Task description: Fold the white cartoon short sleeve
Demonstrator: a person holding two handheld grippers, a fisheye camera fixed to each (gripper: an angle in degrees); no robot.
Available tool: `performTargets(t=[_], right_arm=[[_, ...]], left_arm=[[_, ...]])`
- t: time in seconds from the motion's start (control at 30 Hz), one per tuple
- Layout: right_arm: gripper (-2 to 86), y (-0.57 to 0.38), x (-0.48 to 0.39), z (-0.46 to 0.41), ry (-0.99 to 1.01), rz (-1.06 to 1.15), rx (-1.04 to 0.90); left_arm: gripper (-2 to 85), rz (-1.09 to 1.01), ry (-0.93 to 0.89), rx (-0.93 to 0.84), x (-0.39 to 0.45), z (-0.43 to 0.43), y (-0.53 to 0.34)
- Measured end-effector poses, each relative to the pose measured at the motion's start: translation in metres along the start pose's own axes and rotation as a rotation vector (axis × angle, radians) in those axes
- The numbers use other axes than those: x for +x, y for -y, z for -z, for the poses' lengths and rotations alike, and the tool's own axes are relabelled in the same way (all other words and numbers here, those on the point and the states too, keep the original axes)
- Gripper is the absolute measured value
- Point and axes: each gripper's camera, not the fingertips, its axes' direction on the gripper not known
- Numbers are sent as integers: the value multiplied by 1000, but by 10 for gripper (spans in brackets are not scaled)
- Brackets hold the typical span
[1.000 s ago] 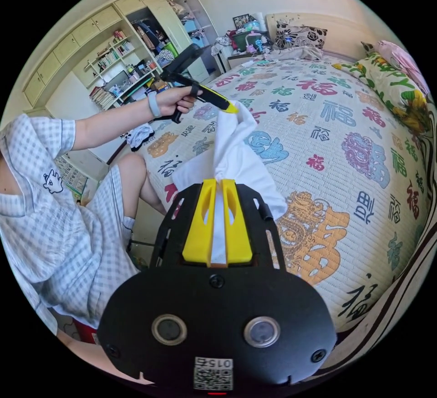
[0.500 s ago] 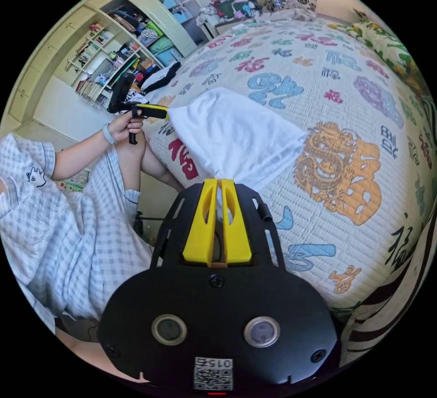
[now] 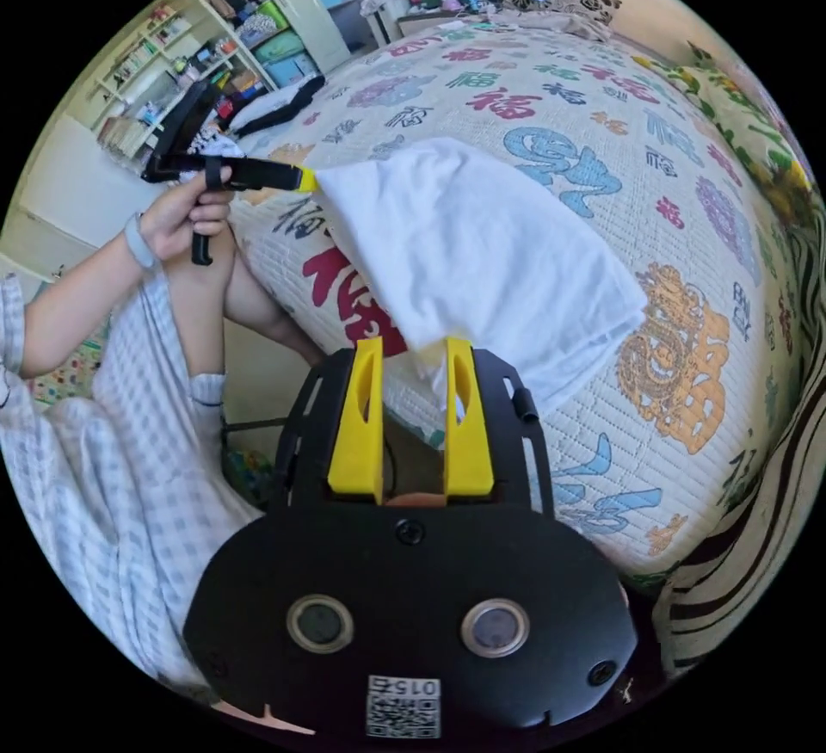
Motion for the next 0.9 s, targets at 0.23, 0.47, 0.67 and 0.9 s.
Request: performTargets(t=[0.23, 0.47, 0.67, 0.9], right_arm=[[44, 27, -85, -24, -430, 183, -121], [36, 2, -76, 56, -434, 250, -52], [54, -6, -87, -35, -446, 224, -239], [55, -58, -66, 8, -366, 56, -89]], left_arm=[[3, 55, -82, 52, 7, 11, 2], [-4, -111, -36, 23, 56, 21, -6], [11, 40, 89, -76, 29, -15, -40], [36, 93, 67, 39, 35, 46, -58]])
